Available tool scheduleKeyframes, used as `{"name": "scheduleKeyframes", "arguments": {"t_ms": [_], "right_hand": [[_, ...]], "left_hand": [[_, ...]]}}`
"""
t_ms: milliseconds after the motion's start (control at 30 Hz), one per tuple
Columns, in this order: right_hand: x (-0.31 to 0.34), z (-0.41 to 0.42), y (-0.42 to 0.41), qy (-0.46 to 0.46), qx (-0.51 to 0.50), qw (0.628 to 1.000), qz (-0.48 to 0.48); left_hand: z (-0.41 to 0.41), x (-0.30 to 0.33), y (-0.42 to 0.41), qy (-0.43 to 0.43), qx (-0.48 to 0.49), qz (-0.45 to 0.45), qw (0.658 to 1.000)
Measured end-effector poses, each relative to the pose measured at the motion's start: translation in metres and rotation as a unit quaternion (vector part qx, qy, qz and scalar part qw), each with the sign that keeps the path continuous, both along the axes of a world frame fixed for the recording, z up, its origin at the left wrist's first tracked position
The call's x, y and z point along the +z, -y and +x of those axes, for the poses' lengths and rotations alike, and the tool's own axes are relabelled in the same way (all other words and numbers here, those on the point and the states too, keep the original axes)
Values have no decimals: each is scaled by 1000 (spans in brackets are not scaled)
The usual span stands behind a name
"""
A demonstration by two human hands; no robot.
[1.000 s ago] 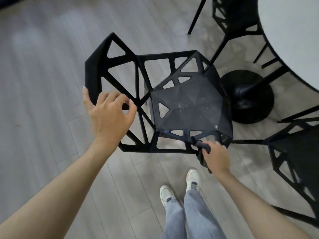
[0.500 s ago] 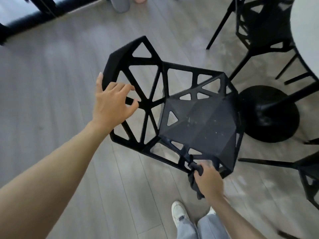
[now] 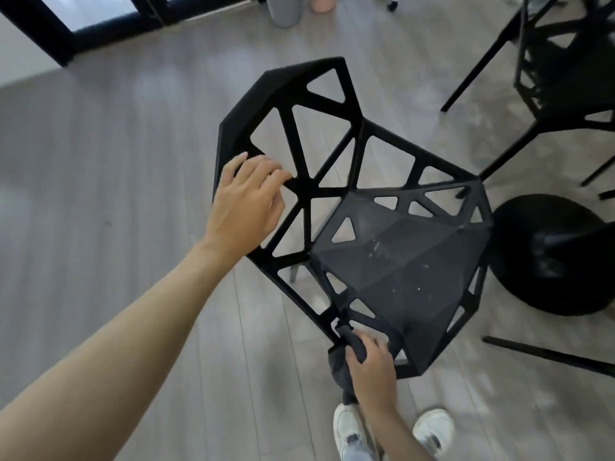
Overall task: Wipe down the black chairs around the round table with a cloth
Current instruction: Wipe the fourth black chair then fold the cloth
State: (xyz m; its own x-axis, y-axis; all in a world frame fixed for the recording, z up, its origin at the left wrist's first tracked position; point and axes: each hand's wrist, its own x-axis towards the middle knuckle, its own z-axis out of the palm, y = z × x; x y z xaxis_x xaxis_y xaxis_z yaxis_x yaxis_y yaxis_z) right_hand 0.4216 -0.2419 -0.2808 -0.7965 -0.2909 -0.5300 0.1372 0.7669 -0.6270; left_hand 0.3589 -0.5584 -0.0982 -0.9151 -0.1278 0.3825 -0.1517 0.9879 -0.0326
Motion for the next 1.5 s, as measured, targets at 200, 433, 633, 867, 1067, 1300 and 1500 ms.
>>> {"name": "scheduleKeyframes", "arguments": {"t_ms": [200, 433, 633, 867, 1067, 1300, 1500], "right_hand": [[10, -17, -10, 4, 42, 998, -55], [-10, -87, 35, -130, 135, 981, -45], [-67, -126, 111, -181, 219, 955, -88], [-90, -130, 134, -258, 253, 930, -65], [-82, -120, 50, -240, 310, 919, -40], [-87, -144, 140, -220, 260, 933, -115], [-96, -127, 127, -269, 263, 922, -88]], "left_hand": [[66, -88, -84, 50, 31, 125, 990], [40, -149, -106, 7, 198, 240, 950], [19, -166, -117, -112, 322, 229, 912], [23, -178, -116, -125, 307, 204, 921], [22, -175, -118, -94, 331, 197, 918], [21, -177, -119, -75, 349, 174, 918], [23, -178, -119, -103, 333, 180, 920]]}}
